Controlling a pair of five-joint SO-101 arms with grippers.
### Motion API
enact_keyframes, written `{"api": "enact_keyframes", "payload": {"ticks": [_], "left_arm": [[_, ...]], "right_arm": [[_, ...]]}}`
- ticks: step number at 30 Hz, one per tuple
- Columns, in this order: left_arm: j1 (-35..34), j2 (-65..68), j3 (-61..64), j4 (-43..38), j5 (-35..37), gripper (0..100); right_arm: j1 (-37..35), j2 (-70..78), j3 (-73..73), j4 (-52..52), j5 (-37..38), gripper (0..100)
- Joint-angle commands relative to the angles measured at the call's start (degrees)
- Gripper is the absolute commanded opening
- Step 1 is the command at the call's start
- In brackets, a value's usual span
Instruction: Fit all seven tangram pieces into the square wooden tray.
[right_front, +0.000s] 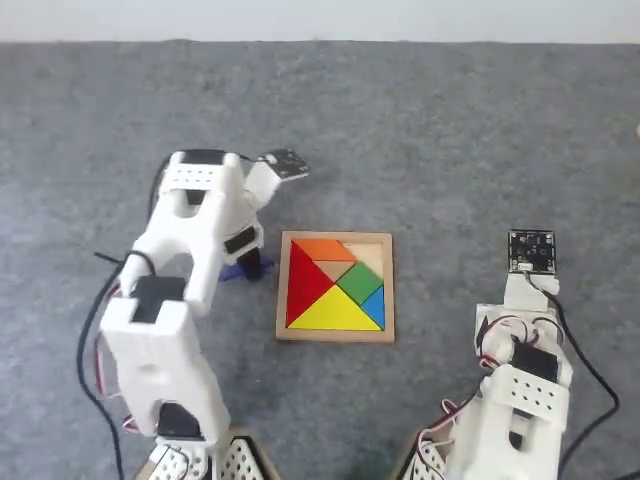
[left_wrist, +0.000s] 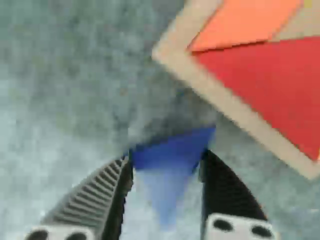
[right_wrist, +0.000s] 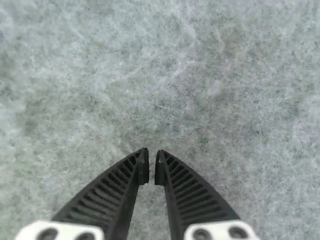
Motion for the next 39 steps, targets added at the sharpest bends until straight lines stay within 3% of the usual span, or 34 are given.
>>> {"api": "enact_keyframes", "payload": {"ticks": [1, 6, 14, 23, 29, 39], "left_arm": [[1.1, 5.5, -6.4, 0.8, -1.7, 20], [-0.9, 10.7, -10.2, 3.5, -1.7, 19], [-2.3, 10.6, -16.0, 4.3, -1.7, 6], [-0.2, 10.6, -30.8, 16.2, 3.3, 1], [5.6, 10.6, -34.9, 20.5, 8.4, 1], [23.6, 2.7, -20.9, 20.5, 11.3, 1]], "right_arm": [[0.0, -1.5, -1.6, -1.2, -0.2, 4.4], [0.0, -1.5, -1.4, -2.4, -0.2, 4.4], [0.0, -1.5, -1.4, -2.7, -0.2, 4.4], [0.0, -1.4, -1.3, -2.7, -0.2, 4.4], [0.0, -1.4, -1.3, -2.7, -0.2, 4.4], [3.0, -1.5, -1.8, -2.8, -0.4, 4.4]]}}
